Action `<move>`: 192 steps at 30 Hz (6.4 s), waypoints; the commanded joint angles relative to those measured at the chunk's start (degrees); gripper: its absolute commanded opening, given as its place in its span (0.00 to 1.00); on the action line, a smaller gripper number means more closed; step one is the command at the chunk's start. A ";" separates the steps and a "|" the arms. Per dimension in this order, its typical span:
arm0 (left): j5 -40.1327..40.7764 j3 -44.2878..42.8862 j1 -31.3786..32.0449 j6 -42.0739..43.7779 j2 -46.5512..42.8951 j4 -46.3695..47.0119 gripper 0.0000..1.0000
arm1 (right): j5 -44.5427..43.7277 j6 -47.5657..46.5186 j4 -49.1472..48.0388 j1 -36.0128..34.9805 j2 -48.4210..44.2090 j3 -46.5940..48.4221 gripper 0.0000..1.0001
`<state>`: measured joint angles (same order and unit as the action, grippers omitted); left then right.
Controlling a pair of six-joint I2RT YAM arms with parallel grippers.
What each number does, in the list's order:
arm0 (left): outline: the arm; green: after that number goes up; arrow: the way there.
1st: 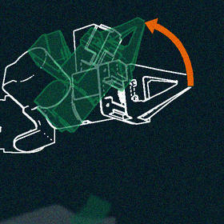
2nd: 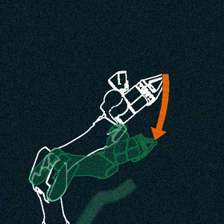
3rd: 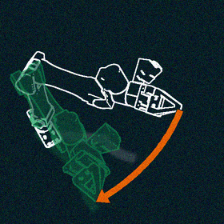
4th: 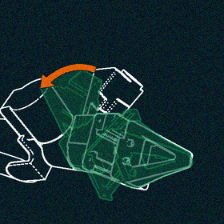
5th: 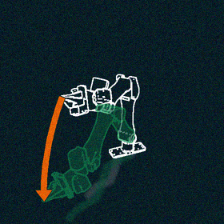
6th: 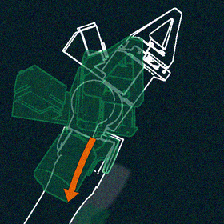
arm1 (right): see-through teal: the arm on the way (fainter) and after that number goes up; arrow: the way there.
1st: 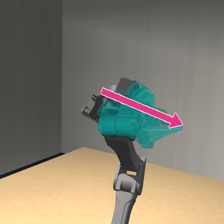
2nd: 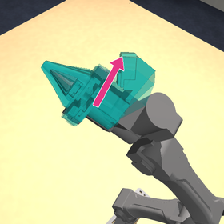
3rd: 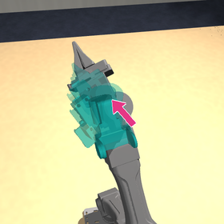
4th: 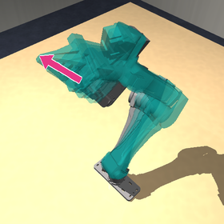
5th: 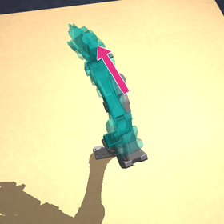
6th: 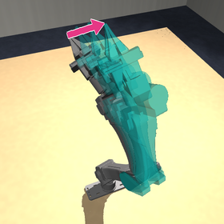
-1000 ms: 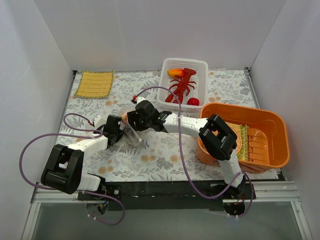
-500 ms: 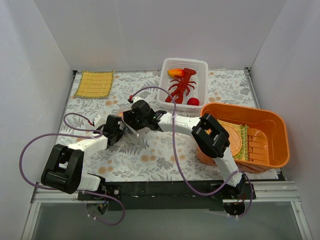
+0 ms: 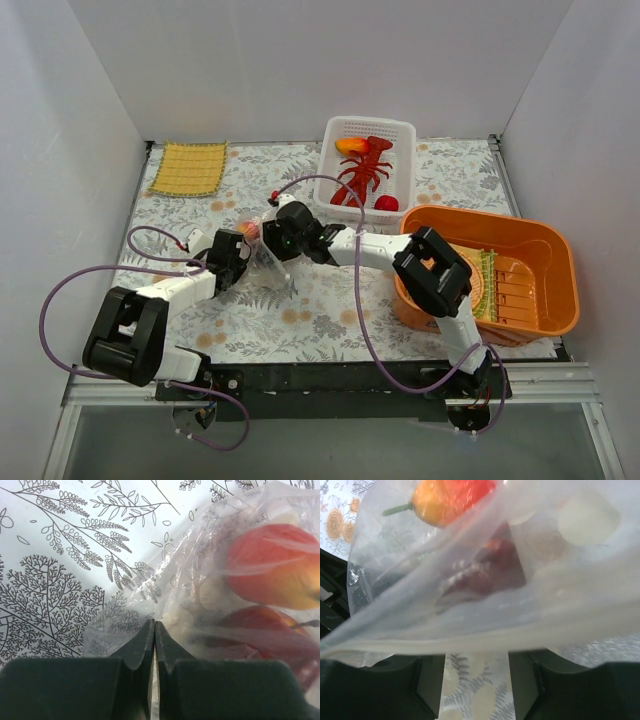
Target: Open the zip-top bag and remove the fake food
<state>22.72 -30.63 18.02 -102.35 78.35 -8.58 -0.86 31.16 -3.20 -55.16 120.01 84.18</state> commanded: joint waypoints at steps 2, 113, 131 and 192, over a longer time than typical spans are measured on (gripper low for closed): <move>1.89 0.66 0.26 -1.01 3.31 -8.82 0.00 | -0.19 -2.32 1.26 2.16 -6.79 -2.53 0.44; 7.61 -7.07 0.17 -1.46 6.21 -15.24 0.00 | -2.74 -15.42 26.76 25.61 -19.31 10.91 0.46; 4.00 -9.53 0.17 2.94 -5.91 -19.98 0.36 | -2.22 -11.48 30.81 29.23 -10.30 20.17 0.85; -11.65 -6.46 -2.11 3.82 5.24 1.81 0.06 | 9.49 7.81 -13.50 4.36 -2.50 -5.70 0.77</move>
<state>11.90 -36.91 15.55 -100.14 84.64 -7.29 13.89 45.63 -15.35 -49.43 118.56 75.24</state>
